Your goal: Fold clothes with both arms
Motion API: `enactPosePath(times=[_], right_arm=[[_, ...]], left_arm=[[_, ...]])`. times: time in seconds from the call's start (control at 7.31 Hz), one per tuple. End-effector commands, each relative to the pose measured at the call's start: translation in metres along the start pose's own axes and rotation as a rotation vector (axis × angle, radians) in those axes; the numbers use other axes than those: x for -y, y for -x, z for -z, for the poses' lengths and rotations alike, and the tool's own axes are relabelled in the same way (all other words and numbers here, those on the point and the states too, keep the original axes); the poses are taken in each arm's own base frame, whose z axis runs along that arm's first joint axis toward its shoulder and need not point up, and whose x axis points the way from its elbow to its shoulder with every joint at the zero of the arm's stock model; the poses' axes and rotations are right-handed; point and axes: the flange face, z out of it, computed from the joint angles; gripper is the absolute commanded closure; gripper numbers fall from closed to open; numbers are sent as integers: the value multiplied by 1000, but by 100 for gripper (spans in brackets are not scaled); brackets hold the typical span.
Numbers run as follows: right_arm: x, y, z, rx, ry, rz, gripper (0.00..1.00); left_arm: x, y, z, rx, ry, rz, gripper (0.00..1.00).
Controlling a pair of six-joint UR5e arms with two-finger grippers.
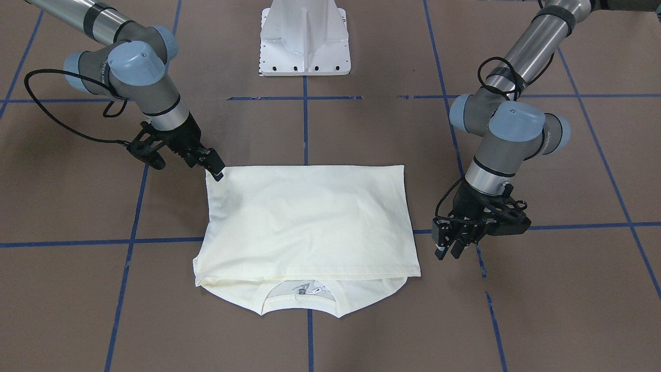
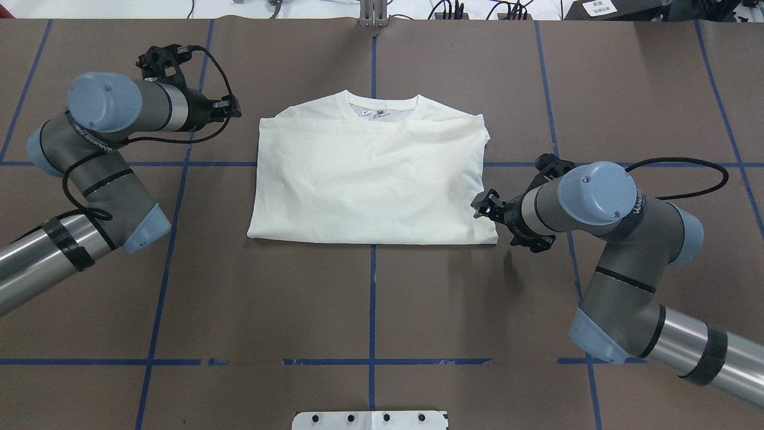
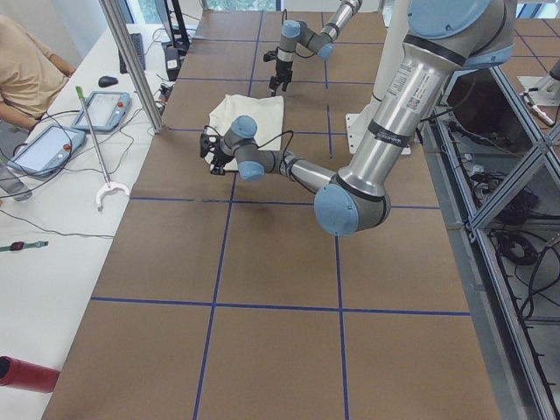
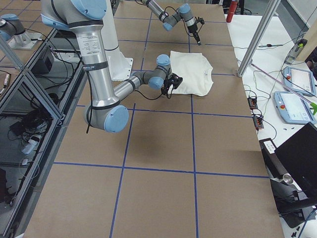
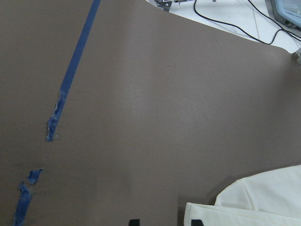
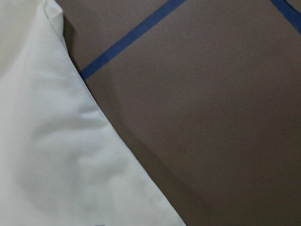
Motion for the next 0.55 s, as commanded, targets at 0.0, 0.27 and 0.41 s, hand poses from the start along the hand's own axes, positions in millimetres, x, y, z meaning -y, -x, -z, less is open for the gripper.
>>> enactPosePath(times=[0.0, 0.27, 0.41], right_arm=[[-4, -6, -8, -19, 9, -1, 22], [-9, -2, -10, -19, 15, 3, 84], [-9, -2, -11, -22, 19, 4, 100]], left_arm=[[5, 2, 2, 1, -6, 3, 53], [11, 0, 8, -8, -17, 5, 53], [13, -1, 11, -13, -21, 5, 53]])
